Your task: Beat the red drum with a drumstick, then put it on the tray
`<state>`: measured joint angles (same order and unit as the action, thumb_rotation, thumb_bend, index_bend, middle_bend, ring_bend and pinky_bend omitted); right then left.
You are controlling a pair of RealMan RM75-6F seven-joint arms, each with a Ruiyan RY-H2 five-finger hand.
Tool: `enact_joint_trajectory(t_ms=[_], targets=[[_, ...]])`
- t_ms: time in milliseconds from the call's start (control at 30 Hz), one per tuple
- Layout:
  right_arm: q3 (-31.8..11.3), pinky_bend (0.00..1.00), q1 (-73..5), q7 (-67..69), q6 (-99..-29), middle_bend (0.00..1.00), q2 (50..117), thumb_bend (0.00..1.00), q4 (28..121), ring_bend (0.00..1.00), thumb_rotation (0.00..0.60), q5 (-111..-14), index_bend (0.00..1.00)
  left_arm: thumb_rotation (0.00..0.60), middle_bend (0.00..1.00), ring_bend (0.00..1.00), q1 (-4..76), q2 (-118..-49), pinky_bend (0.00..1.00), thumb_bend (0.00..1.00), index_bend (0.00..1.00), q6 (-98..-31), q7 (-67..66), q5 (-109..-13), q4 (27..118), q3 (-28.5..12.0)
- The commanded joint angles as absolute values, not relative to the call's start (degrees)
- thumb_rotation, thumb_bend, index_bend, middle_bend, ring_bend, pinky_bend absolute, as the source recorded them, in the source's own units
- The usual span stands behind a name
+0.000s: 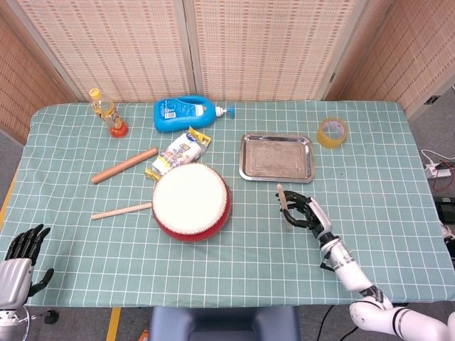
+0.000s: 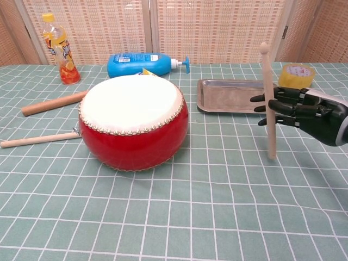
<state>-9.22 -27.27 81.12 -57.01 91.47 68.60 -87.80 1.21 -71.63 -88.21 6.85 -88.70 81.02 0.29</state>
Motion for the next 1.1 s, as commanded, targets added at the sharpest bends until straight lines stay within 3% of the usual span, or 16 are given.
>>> enact_joint_trajectory(t_ms=[33, 400, 967, 1100], targets=[[-5.4, 0.38, -29.1, 94.9, -61.7, 0.29, 95.4, 0.56, 56.9, 0.28, 0.599, -94.6, 0.55, 0.600, 0.00, 0.00, 1.2, -71.5, 0.00, 0.28, 0.08, -88.1, 6.5, -88.7, 81.2, 0.4], [-2.0, 0.39, -31.5, 105.8, -65.0, 0.32, 101.0, 0.58, 44.5, 0.32, 0.600, -95.6, 0.55, 0.600, 0.00, 0.00, 1.5, -71.3, 0.00, 0.28, 0.08, -87.5, 6.1, -89.2, 81.6, 0.8], [0.1, 0.39, -28.7, 110.0, -69.4, 0.32, 101.1, 0.58, 40.5, 0.32, 0.600, -93.3, 0.52, 0.600, 0.00, 0.00, 1.8, -70.4, 0.00, 0.28, 0.08, -87.8, 5.6, -90.8, 82.7, 1.4], [0.3, 0.39, -28.5, 109.9, -69.6, 0.32, 101.2, 0.49, 40.3, 0.32, 0.600, -92.9, 0.49, 0.600, 0.00, 0.00, 1.9, -70.1, 0.00, 0.28, 0.08, -87.8, 5.3, -91.1, 83.2, 1.5]])
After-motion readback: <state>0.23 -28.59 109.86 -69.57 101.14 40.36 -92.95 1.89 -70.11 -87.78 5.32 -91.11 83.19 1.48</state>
